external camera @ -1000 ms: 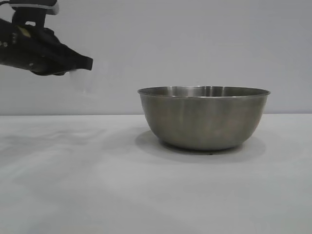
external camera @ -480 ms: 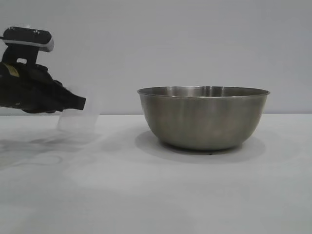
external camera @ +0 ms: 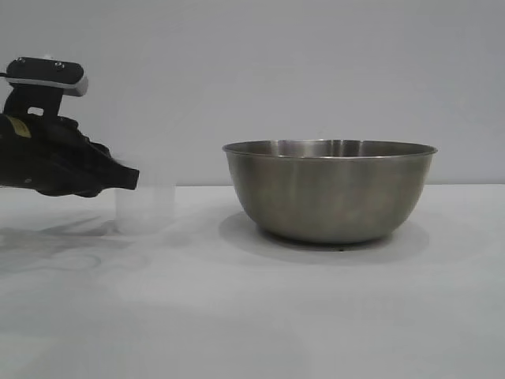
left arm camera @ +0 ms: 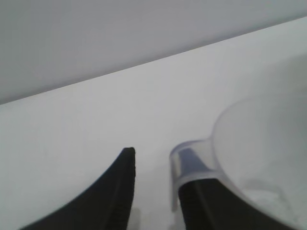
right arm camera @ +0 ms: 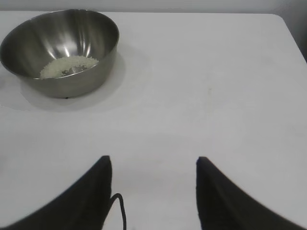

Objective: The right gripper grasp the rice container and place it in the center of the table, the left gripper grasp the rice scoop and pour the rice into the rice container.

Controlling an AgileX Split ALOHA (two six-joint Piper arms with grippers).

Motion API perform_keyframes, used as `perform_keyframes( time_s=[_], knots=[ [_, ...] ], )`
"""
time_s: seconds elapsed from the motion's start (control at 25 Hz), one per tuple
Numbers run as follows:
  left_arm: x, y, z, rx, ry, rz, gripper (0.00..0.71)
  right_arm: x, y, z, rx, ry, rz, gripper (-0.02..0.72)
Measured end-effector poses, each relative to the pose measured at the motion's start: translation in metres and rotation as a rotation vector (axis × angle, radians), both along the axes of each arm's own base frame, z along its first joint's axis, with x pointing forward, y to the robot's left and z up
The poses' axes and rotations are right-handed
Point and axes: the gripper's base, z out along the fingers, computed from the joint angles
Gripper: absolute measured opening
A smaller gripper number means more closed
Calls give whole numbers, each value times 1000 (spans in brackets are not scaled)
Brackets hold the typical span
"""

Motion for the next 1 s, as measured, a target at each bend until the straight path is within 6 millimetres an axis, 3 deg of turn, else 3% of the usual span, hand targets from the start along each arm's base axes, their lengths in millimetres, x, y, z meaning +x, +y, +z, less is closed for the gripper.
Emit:
perform_keyframes(
  time_s=[0.12, 0.16, 0.28, 0.4, 0.52, 1.0],
  knots=[
    [-11, 3, -6, 12, 40, -2, 214, 0, 0, 0, 0, 0, 0, 379],
    [-14, 4, -8, 15, 52, -2, 255, 0, 0, 0, 0, 0, 0, 379],
    [-26, 6, -13, 30, 90, -19, 240, 0, 0, 0, 0, 0, 0, 379],
    [-36, 6, -6, 28, 98, -49, 240, 0, 0, 0, 0, 0, 0, 379],
    [-44, 9, 16, 4, 60, -46, 240, 0, 0, 0, 0, 0, 0, 379],
    [-83, 22, 142, -95, -268, -24, 240, 0, 0, 0, 0, 0, 0, 379]
  ],
)
